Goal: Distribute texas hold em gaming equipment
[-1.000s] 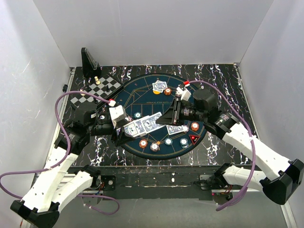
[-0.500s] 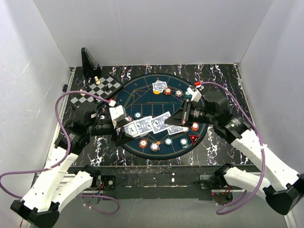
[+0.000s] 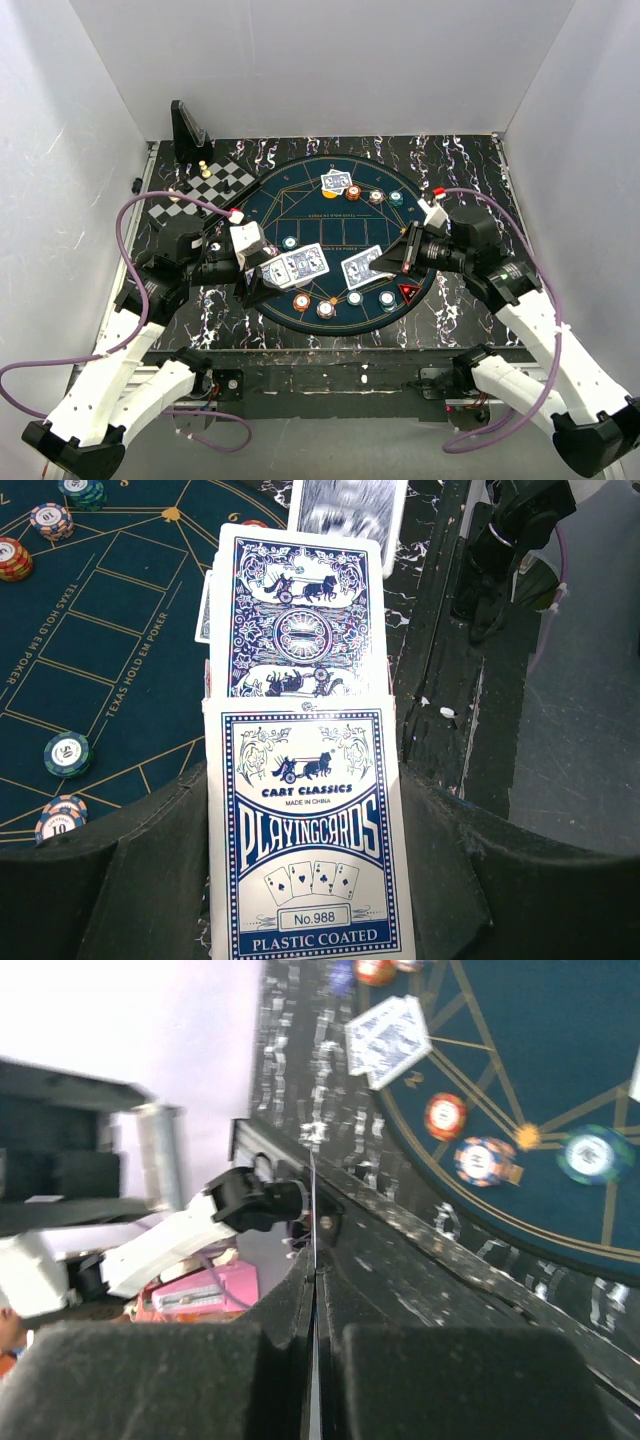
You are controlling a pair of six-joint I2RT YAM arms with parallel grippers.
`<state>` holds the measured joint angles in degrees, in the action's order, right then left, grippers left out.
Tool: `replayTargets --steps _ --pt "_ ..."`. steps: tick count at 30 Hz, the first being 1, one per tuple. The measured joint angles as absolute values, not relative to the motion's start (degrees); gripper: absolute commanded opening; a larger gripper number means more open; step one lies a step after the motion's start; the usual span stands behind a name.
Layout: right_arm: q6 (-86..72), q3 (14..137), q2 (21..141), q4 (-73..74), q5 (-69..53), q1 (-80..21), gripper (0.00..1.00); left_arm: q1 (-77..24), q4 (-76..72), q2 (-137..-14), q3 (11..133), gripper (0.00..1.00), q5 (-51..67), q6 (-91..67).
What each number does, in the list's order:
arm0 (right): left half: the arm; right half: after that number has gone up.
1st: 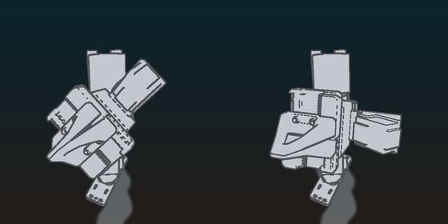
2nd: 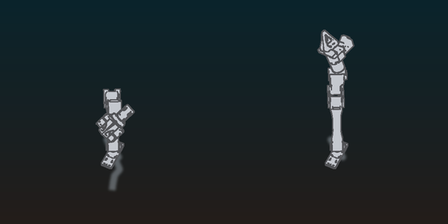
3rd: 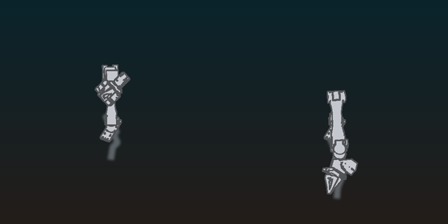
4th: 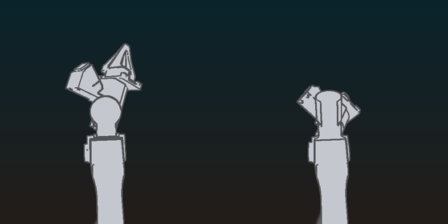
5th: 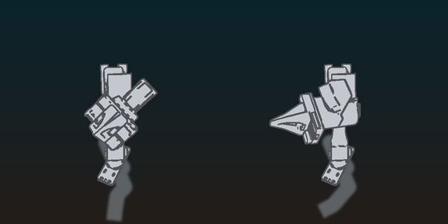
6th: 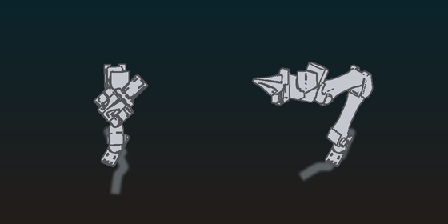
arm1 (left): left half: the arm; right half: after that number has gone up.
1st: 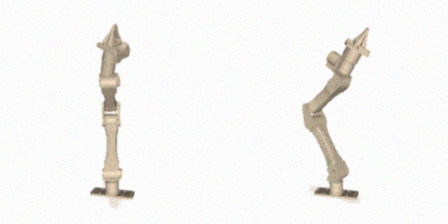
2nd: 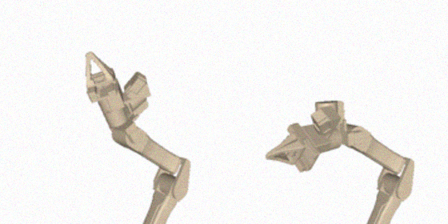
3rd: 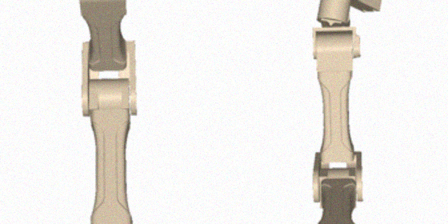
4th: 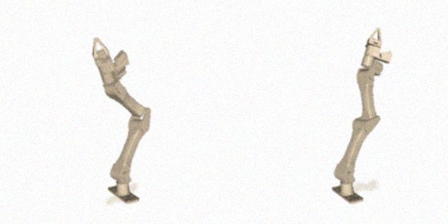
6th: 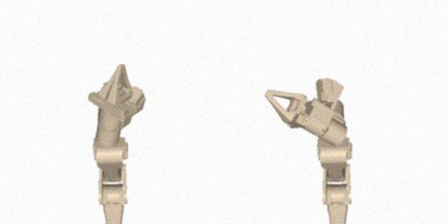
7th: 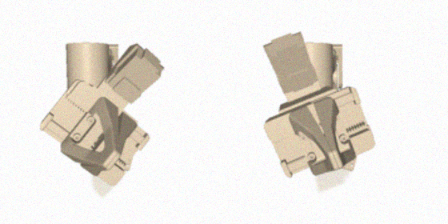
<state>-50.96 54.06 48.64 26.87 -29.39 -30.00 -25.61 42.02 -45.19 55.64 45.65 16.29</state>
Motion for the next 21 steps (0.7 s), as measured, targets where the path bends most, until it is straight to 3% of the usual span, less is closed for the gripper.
replayTargets --steps 8,21 --pt "-47.7 41.0 59.0 25.1 -26.0 -25.1 0.01 -25.6 42.0 -45.2 55.6 0.0 45.6 16.3" --pt "-42.6 41.5 77.7 16.5 -14.6 -24.7 0.01 -25.6 42.0 -45.3 55.7 0.0 45.7 16.3"
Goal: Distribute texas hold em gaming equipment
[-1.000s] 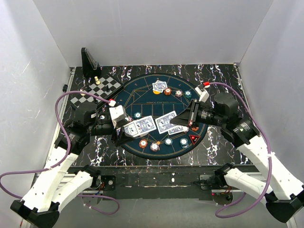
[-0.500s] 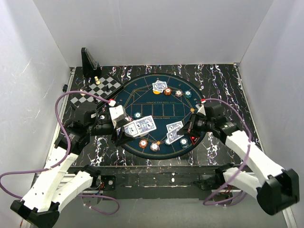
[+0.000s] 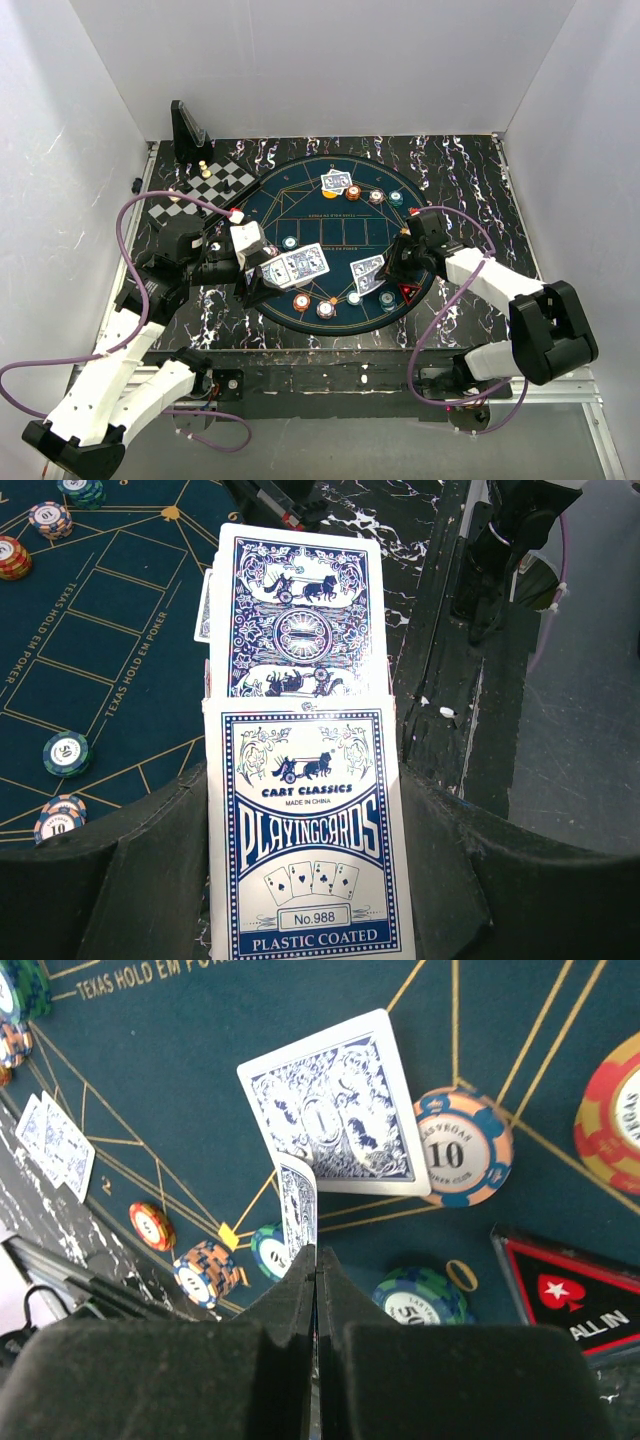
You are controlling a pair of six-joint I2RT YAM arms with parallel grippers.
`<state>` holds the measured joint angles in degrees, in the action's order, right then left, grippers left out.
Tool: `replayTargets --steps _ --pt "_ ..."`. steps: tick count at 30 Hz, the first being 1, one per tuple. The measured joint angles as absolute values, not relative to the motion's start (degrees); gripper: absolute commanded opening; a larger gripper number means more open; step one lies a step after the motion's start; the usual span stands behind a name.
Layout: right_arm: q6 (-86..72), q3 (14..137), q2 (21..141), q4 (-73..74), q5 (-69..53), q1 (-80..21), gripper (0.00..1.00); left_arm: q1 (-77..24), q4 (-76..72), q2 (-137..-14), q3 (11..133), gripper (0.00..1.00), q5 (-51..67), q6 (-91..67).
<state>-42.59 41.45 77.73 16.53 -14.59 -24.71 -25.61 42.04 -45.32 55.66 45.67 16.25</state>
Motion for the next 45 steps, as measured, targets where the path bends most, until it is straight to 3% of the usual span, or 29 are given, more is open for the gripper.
replayTargets --steps 12,18,23,31,45 --pt "-41.5 41.5 75.4 19.8 -6.4 -24.7 0.62 -25.6 42.0 -45.3 55.7 0.0 45.7 16.3" --pt "-40.1 45.9 70.3 26.5 -3.3 -24.7 0.81 -25.6 42.0 -45.3 55.7 0.0 45.7 16.3" --pt "-40.0 51.5 63.7 30.9 -4.8 -24.5 0.85 -25.6 42.0 -45.3 55.7 0.0 45.9 16.3" --pt "-44.9 58.5 56.2 28.2 -21.9 -26.7 0.88 -25.6 42.0 -45.6 55.7 0.0 46.0 16.3" --pt "-49.7 64.4 68.0 19.6 -28.6 -44.1 0.9 -25.6 42.0 -46.7 55.7 0.0 46.0 16.3"
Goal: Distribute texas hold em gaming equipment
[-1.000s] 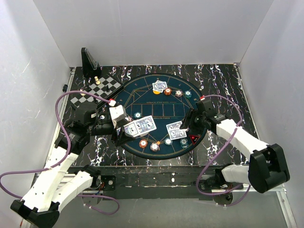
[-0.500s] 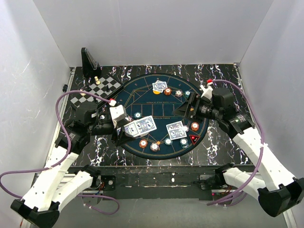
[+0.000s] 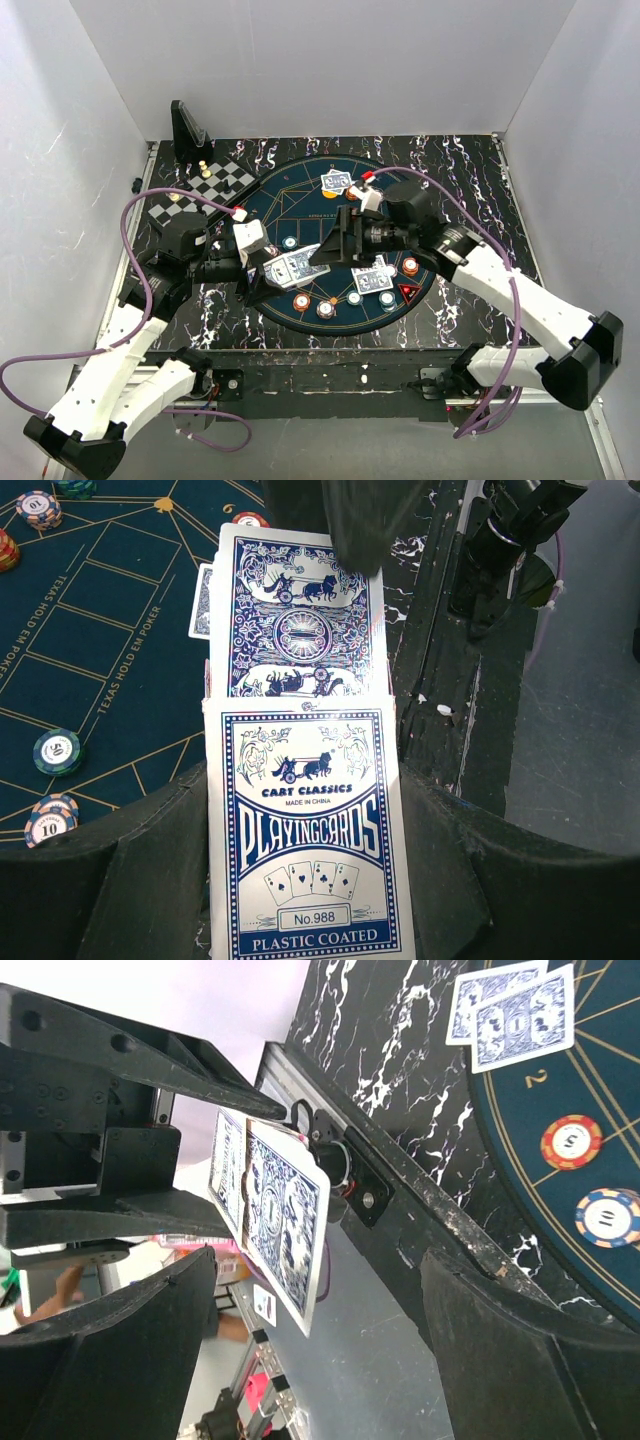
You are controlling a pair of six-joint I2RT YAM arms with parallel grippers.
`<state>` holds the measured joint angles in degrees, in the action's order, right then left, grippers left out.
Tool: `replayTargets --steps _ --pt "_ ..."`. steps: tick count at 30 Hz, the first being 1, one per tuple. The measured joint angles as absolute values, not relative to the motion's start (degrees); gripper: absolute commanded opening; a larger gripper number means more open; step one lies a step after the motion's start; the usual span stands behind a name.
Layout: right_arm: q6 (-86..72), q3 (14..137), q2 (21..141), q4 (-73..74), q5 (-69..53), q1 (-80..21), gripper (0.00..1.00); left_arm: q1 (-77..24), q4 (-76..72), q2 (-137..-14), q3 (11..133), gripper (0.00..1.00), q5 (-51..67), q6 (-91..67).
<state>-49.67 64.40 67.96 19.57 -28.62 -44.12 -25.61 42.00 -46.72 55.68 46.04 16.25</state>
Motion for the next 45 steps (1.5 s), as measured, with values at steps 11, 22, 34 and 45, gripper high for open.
replayTargets --steps 11,22,34,45 --pt "-51.9 65.8 73.6 16.2 -28.0 -48.1 0.74 -25.6 42.0 -46.7 55.7 0.0 46.1 16.2" --pt "-54.9 63.0 72.4 13.2 -26.4 -48.1 0.55 -25.6 42.1 -46.6 55.7 0.0 46.1 15.8" --pt "-54.9 61.9 67.9 14.8 -24.9 -46.4 0.48 -25.6 42.0 -46.2 56.1 0.0 46.3 15.8" --pt "-55.0 61.3 67.3 15.2 -25.9 -46.3 0.7 -25.6 42.0 -46.2 56.1 0.0 46.4 15.8"
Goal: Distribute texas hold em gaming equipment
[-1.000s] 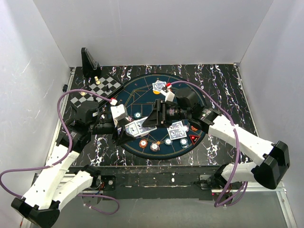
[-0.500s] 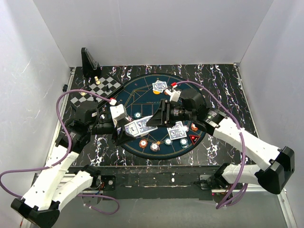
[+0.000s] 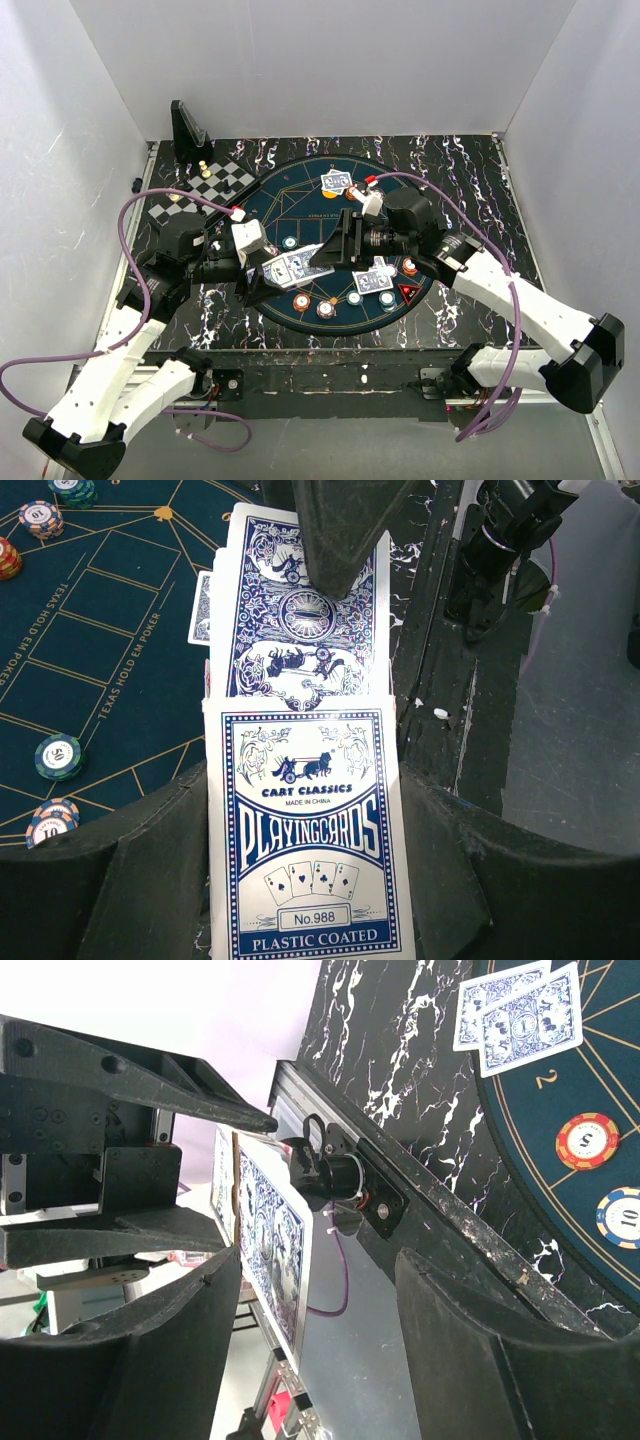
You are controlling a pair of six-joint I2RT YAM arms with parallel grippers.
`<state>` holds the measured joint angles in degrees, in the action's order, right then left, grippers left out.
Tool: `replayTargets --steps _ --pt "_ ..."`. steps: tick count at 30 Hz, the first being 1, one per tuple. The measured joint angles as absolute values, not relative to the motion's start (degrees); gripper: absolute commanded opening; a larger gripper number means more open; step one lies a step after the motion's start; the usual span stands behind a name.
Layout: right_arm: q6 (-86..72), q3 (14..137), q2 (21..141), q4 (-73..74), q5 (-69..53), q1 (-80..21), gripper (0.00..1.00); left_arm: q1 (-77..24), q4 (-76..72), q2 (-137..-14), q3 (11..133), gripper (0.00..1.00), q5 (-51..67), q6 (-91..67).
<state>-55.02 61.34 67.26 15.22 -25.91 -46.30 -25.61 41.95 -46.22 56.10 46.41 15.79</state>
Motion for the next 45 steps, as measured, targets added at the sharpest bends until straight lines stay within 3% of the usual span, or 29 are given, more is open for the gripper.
replayTargets --steps 9,20,25,34,45 --pt "-55.6 62.5 71.3 14.5 -26.5 -48.4 0.54 -25.6 42.2 -46.3 56.1 0.0 46.4 15.7" --pt "-55.6 59.5 64.4 15.9 -24.4 -48.2 0.43 -25.6 41.9 -46.3 56.1 0.0 46.4 15.6" --pt "-55.8 58.1 63.0 16.6 -24.2 -47.9 0.34 -25.6 42.0 -46.3 56.1 0.0 46.3 15.6" --pt "-56.4 57.1 61.0 17.6 -24.0 -46.7 0.31 -25.6 41.9 -46.3 56.1 0.0 46.3 15.6" --pt "-55.2 57.1 57.8 22.0 -24.0 -44.2 0.34 -25.6 41.5 -46.3 56.1 0.0 46.3 15.4"
